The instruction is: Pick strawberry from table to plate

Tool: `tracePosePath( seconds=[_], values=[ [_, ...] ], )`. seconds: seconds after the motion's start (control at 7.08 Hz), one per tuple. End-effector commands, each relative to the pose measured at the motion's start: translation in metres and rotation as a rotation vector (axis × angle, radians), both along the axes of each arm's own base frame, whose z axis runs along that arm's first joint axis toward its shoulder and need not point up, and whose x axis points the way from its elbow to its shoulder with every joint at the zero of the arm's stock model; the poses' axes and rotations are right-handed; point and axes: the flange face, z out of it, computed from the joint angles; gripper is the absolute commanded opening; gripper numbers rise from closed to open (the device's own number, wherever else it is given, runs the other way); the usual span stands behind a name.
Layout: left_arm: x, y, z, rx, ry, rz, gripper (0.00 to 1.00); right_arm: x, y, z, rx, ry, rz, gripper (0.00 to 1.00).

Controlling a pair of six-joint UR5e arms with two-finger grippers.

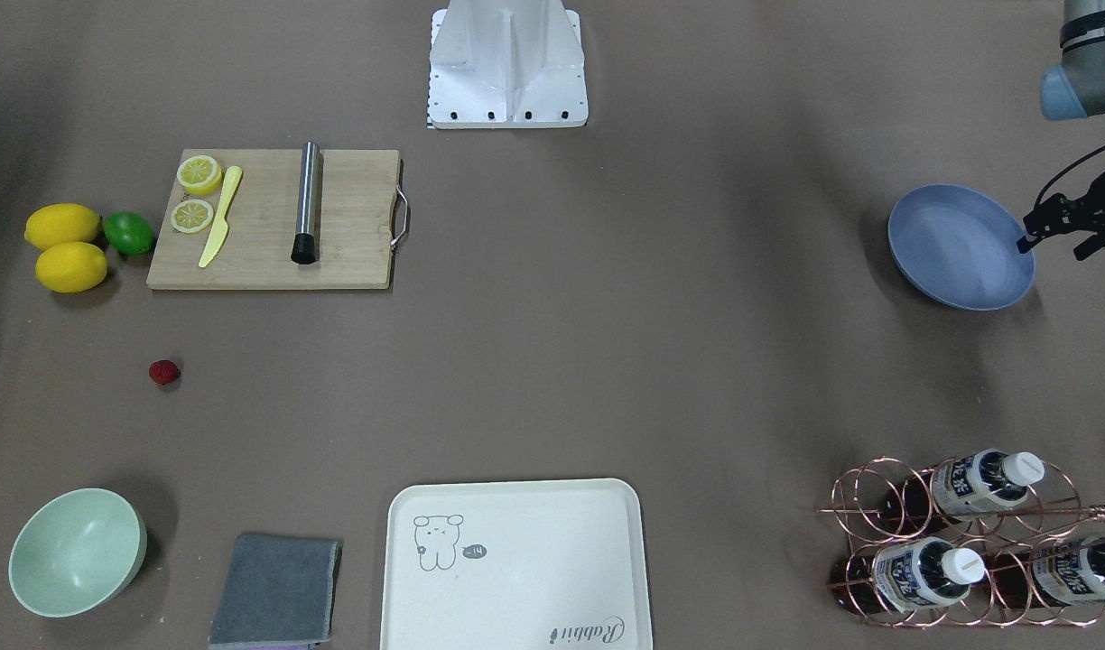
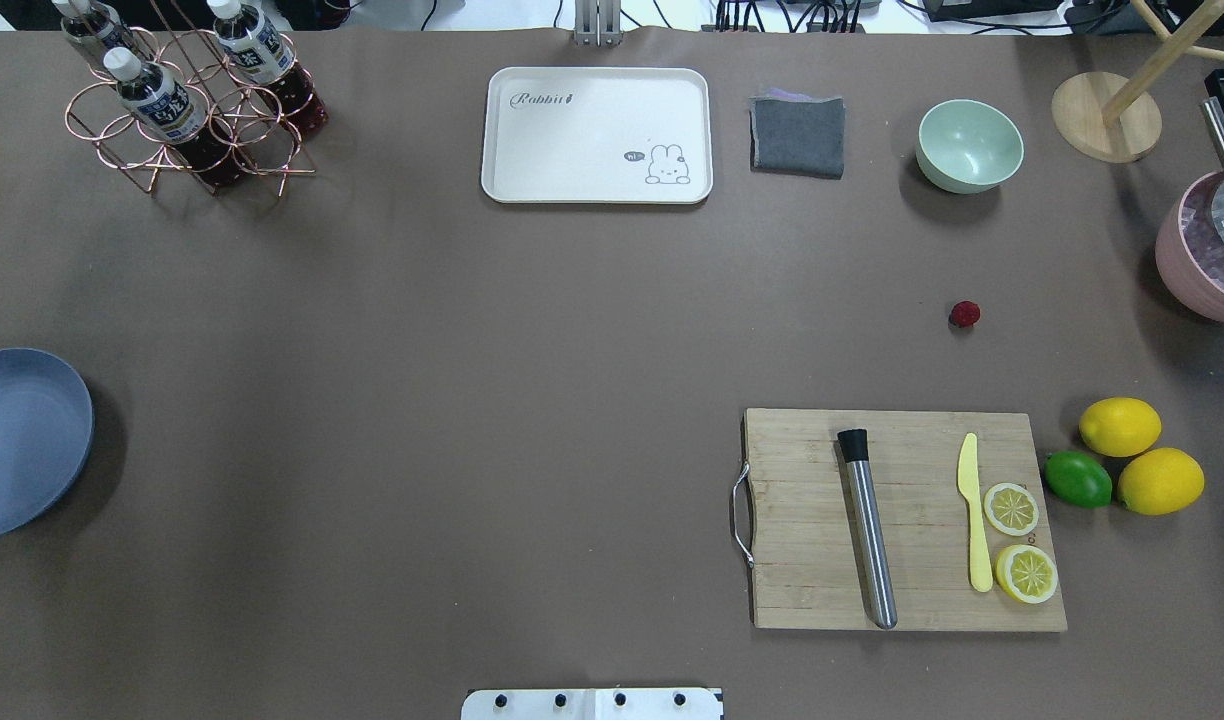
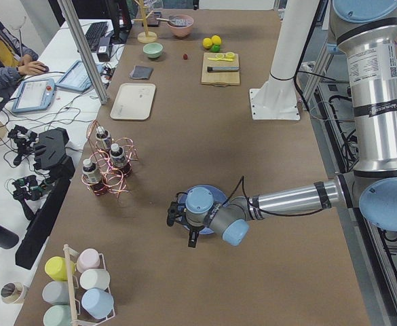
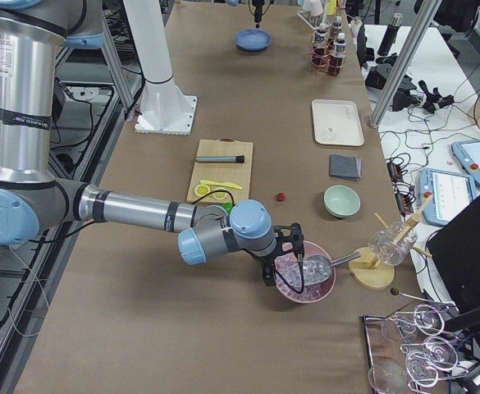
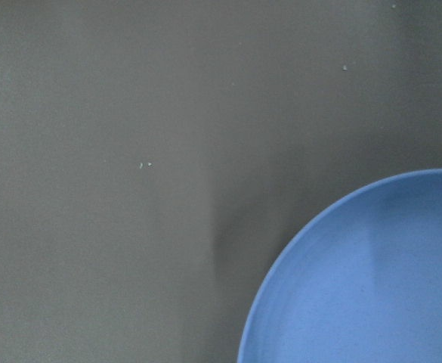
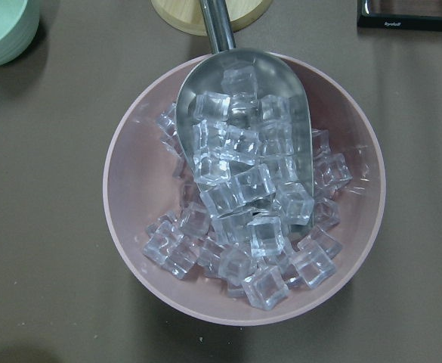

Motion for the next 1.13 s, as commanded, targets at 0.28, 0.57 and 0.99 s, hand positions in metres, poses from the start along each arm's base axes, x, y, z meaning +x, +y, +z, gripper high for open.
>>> tracePosePath(
  seconds=[0.28, 0.57, 0.99],
  values=[
    [0.017, 0.001, 0.006, -0.012, -0.001, 0.014, 0.84, -0.002, 0.000, 0.001, -0.002, 0.001, -0.002, 1.00],
    [0.018, 0.001, 0.007, -0.014, -0.005, 0.016, 0.58, -0.002, 0.000, 0.001, -0.002, 0.000, -0.003, 1.00],
    [0.021, -0.005, 0.005, -0.017, -0.005, 0.012, 0.00, -0.002, 0.000, 0.001, -0.002, 0.001, -0.002, 1.00]
  ],
)
